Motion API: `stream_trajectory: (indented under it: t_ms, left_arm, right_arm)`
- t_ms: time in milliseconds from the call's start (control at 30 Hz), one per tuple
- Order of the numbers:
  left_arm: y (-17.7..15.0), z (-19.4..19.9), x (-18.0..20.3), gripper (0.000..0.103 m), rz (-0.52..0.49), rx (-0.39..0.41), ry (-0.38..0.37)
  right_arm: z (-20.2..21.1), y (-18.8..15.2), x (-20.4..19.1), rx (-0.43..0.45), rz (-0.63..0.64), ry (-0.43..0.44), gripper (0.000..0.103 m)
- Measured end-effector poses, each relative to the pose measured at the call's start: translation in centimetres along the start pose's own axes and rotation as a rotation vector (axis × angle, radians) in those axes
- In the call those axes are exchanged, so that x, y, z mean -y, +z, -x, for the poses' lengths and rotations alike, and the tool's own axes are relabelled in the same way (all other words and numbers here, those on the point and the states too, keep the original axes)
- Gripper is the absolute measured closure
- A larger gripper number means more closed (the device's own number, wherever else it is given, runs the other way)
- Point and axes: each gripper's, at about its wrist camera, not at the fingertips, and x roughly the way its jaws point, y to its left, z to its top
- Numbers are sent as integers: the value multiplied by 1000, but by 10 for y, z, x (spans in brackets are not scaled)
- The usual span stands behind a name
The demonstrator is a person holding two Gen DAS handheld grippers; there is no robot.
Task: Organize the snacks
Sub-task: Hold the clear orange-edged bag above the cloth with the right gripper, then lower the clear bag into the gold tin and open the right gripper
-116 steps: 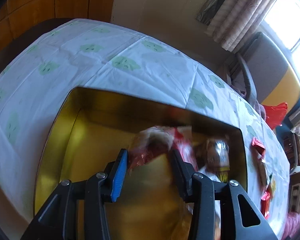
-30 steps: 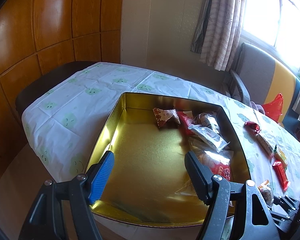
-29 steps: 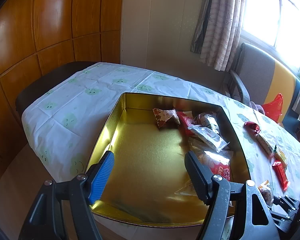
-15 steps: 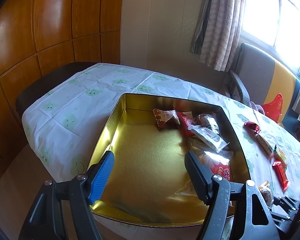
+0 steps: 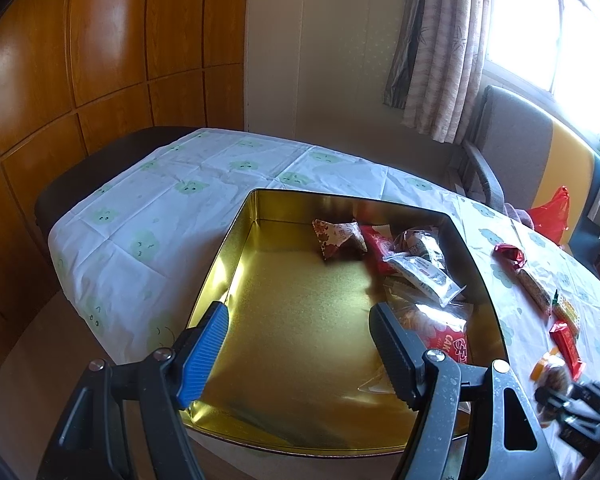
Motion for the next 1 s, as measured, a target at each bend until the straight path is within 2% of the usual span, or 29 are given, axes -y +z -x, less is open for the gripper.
stream_trajectory:
  t_ms: [333, 533, 833, 933, 1000]
  left_arm:
    - [2, -3, -8, 30, 13, -1, 14]
    - [7, -4, -20, 30, 39, 5, 35]
    - [12, -8, -45, 30, 104, 6, 75]
    - [10, -12, -45, 30, 104, -9, 71]
    - [9, -15, -44, 30, 101, -16, 72]
  right_arm:
    - [21, 31, -40, 37, 49, 137, 61]
    - [17, 56, -73, 26, 77, 260, 61]
    - [-19, 110, -122, 9, 55, 330, 61]
    - [-46, 127, -131, -29, 11, 378, 58]
    - [-67, 134, -136, -56, -1, 375, 58]
